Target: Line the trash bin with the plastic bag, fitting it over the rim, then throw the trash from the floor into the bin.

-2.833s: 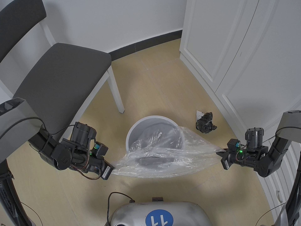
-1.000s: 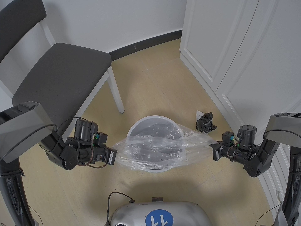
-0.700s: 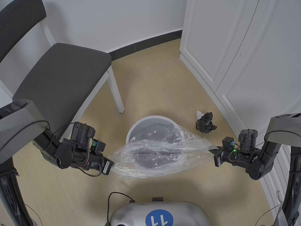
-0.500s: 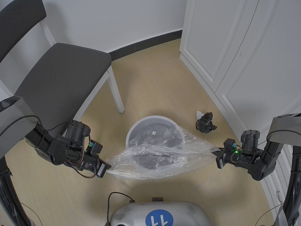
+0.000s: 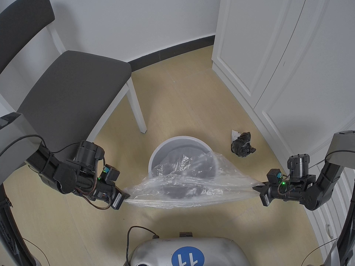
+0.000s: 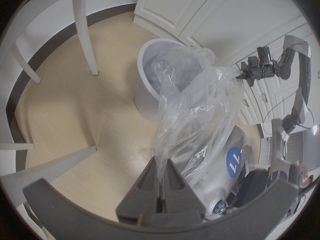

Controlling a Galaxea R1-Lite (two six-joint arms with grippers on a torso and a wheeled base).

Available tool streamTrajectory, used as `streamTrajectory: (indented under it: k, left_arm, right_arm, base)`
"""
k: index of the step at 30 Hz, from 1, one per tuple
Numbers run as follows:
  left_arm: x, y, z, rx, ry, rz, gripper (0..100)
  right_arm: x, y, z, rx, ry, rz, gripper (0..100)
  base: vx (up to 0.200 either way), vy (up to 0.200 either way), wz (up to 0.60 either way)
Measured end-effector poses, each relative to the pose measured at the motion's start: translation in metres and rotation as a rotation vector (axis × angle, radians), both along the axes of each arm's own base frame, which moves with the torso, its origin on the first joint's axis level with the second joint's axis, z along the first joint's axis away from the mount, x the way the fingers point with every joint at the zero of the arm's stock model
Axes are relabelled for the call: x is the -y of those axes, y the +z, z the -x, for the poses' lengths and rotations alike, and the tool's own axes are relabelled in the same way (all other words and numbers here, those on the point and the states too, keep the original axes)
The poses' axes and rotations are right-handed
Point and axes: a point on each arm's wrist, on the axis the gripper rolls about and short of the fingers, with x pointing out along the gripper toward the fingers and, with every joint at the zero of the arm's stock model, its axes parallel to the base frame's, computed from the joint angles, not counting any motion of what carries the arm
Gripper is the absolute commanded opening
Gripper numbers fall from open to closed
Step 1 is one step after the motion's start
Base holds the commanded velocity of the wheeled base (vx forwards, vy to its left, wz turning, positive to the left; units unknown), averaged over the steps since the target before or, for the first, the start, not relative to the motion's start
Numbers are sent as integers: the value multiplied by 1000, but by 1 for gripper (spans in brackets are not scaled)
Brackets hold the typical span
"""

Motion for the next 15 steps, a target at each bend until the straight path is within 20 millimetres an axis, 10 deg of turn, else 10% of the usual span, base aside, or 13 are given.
streamTrajectory:
  k: [15]
  left_arm:
    - [-2,-5,6,-6,-45,-25,0]
  right_arm:
    - [3,20,12,21,73,48,0]
  base:
    - [0,0,0]
